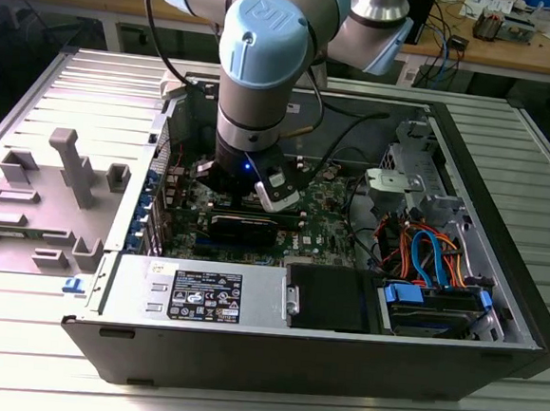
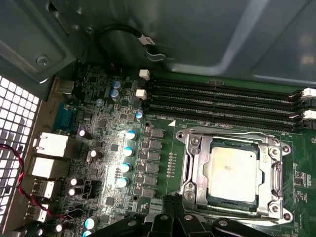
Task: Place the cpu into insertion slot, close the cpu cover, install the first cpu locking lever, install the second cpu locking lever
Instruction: 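Install the second cpu locking lever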
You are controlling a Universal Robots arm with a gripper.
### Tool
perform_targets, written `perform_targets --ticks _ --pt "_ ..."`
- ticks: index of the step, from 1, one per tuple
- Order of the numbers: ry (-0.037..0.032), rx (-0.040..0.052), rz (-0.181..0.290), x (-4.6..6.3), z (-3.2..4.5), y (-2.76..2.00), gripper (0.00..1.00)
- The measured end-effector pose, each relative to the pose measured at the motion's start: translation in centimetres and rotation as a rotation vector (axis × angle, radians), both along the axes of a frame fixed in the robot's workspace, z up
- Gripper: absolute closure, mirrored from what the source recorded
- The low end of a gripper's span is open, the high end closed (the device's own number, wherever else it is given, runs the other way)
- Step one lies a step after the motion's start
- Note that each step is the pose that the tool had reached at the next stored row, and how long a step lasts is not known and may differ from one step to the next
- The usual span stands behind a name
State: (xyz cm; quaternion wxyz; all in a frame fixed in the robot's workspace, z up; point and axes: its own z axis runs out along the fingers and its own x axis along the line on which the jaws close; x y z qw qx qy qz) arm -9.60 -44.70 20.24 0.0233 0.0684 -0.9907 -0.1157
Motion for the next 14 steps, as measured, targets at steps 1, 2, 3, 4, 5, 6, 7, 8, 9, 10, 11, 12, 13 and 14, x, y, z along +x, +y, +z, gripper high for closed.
perform_targets --ticks 1,2,3,4,5,6,7,8,9,10,11,12,13,14 --pt "0.0 0.0032 0.0 0.0 -0.03 0.0 0.89" --pt "0.0 0.005 0.0 0.0 -0.07 0.01 0.89" --pt "0.0 0.0053 0.0 0.0 -0.09 0.01 0.89" --pt "0.0001 0.0053 0.0 0.0 -0.11 0.0 0.89" --pt "0.0001 0.0053 0.0 0.0 -0.12 0.0 0.89" --pt "0.0001 0.0052 0.0 0.0 -0.13 0.0 0.89" --pt "0.0 0.0053 0.0 0.0 -0.15 0.0 0.89" --pt "0.0 0.0053 0.0 0.0 -0.16 0.0 0.89" --pt "0.0 0.0053 0.0 0.0 -0.16 0.0 0.89" --pt "0.0 0.0053 0.0 0.01 -0.17 0.01 0.89" --pt "-0.0001 0.0054 0.0 0.01 -0.19 0.03 0.89" --pt "-0.0002 0.0054 0.0 0.01 -0.2 0.06 0.89" --pt "0.0 0.0053 0.0 0.01 -0.2 0.1 0.89" --pt "0.0 0.0053 0.0 0.0 -0.21 0.14 0.89"
